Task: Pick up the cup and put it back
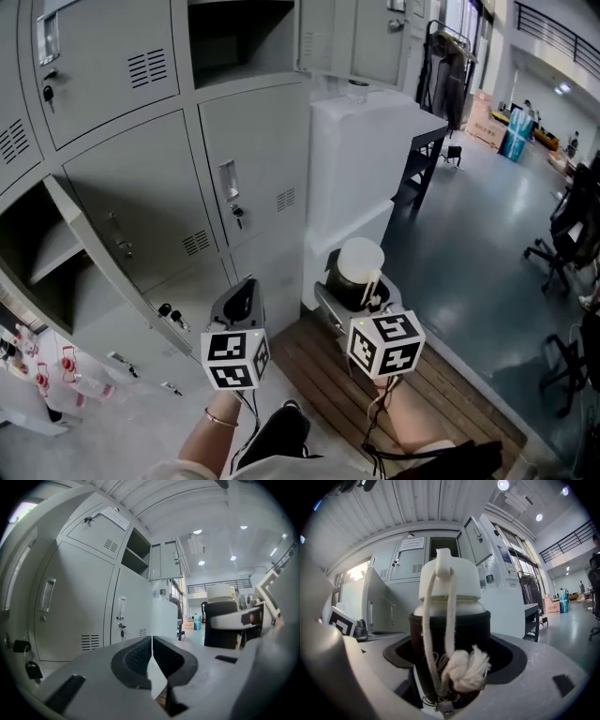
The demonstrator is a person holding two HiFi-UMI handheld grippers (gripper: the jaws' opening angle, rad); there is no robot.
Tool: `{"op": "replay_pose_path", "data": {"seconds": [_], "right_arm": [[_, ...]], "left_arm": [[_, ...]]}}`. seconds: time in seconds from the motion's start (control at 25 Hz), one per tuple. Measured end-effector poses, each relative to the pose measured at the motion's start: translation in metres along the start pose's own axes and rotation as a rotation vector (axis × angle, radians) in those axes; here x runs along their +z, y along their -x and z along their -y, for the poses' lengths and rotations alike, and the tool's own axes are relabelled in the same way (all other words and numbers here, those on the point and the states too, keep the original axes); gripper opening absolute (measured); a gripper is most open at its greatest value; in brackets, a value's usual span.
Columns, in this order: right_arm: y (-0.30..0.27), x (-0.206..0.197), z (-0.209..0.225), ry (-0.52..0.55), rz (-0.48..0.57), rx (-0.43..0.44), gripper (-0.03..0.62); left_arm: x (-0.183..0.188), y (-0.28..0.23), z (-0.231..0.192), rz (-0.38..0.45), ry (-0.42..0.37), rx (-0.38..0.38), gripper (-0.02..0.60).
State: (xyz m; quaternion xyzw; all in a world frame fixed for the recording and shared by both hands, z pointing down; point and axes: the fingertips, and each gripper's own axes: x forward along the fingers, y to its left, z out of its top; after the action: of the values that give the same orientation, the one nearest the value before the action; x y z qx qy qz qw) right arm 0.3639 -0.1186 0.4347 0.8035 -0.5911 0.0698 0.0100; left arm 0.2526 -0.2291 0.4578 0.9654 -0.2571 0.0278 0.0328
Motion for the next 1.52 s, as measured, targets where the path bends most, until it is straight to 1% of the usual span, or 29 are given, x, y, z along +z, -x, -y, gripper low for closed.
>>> {"op": "replay_pose_path", "data": {"seconds": [0.2, 0.48, 0.68, 0.76, 0.92, 1.0, 1.12, 1.24, 1.52], "right_arm": [[-0.032, 0.009, 0.015, 0.005, -0.002, 0.036, 0.41], [-0.084, 0.035, 0.043, 0.037, 0.01, 0.106, 0.41], [-0.129, 0.06, 0.056, 0.046, 0.004, 0.202, 0.41], [-0.149, 0.075, 0.057, 0.069, 0.0, 0.247, 0.41], [-0.181, 0.107, 0.055, 0.107, -0.002, 0.328, 0.41], [-0.194, 0.121, 0.051, 0.119, -0.004, 0.368, 0.41], [-0.207, 0.137, 0.046, 0.129, -0.007, 0.417, 0.41], [-0.212, 0.15, 0.043, 0.138, -0.002, 0.441, 0.41], [-0.218, 0.164, 0.032, 0.136, -0.01, 0.518, 0.41]], "left_arm": [[0.014, -0.024, -0.014, 0.012, -0.01, 0.048, 0.012], [0.029, -0.067, -0.033, 0.034, -0.002, 0.135, 0.012], [0.044, -0.103, -0.052, 0.049, 0.031, 0.224, 0.012], [0.059, -0.117, -0.057, 0.07, 0.044, 0.259, 0.012], [0.095, -0.135, -0.066, 0.109, 0.045, 0.324, 0.012], [0.11, -0.141, -0.072, 0.121, 0.057, 0.353, 0.012], [0.122, -0.147, -0.076, 0.121, 0.063, 0.397, 0.012], [0.131, -0.151, -0.075, 0.115, 0.062, 0.412, 0.012], [0.149, -0.138, -0.085, 0.096, 0.045, 0.489, 0.012]]}}
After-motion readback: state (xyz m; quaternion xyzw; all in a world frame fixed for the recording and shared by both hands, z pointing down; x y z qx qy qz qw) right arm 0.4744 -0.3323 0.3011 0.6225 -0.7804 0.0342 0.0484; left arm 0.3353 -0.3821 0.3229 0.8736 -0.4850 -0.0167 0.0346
